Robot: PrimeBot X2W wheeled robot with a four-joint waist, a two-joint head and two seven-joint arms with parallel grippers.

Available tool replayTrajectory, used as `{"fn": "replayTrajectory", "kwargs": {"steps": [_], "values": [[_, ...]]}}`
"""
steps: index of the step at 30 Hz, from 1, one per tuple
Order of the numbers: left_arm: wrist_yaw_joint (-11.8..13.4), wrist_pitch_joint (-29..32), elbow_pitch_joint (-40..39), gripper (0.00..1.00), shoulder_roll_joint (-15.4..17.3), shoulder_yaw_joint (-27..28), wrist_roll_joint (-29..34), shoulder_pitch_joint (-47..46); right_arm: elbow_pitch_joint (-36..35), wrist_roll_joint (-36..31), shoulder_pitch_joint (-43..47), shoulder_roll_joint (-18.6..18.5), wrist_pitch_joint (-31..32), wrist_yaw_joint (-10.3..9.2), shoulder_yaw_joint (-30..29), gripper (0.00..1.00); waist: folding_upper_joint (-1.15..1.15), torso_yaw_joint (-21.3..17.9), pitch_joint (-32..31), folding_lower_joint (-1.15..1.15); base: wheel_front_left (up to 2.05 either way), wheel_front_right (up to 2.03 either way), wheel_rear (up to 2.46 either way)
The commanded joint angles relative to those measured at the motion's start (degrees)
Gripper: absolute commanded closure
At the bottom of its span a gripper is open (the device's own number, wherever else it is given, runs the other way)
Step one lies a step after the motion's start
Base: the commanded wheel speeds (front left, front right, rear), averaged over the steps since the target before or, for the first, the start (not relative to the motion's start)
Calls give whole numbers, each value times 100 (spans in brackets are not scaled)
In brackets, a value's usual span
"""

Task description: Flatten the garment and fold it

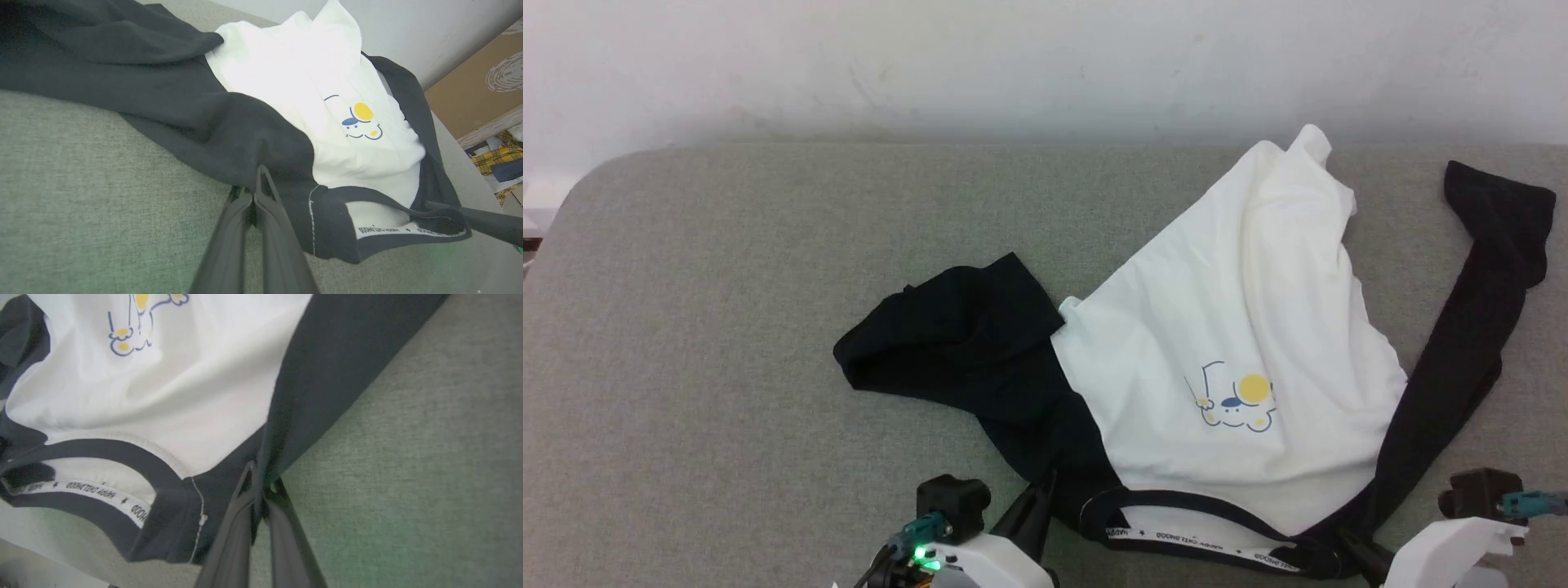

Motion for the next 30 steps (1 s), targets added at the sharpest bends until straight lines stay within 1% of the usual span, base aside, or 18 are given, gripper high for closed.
{"fn": "replayTrajectory", "kwargs": {"steps": [1,5,9,13,17,21,25,30], "values": [[-40,-31,12,100,28,19,-48,17,-13,87,0,20,-64,-10,7,100,0,-35,-55,0,0,0,0],[-75,-6,-155,100,128,37,-89,66,-459,223,8,20,-223,-10,53,100,0,-132,-173,0,0,0,0],[-125,44,-677,100,310,74,-100,79,-1160,516,-94,20,-493,-10,11,100,0,-228,-307,0,0,0,0],[-98,229,-1489,100,567,184,-89,31,-1941,766,-315,20,-591,-10,115,100,0,-318,-462,0,0,0,0],[-129,531,-2410,100,780,324,-157,-214,-2549,674,-720,20,-582,-10,141,100,0,-345,-625,0,0,0,0],[-125,896,-3216,100,991,527,-132,-739,-3030,554,-1358,18,-441,-10,209,100,0,-344,-753,0,0,0,0],[-59,1219,-3680,100,1119,861,-208,-1346,-3231,645,-2105,18,-270,-10,228,100,0,-365,-861,0,0,0,0],[11,1459,-3831,100,1311,1329,-239,-2124,-3107,897,-3019,19,-124,-10,114,100,0,-383,-939,0,0,0,0]]}}
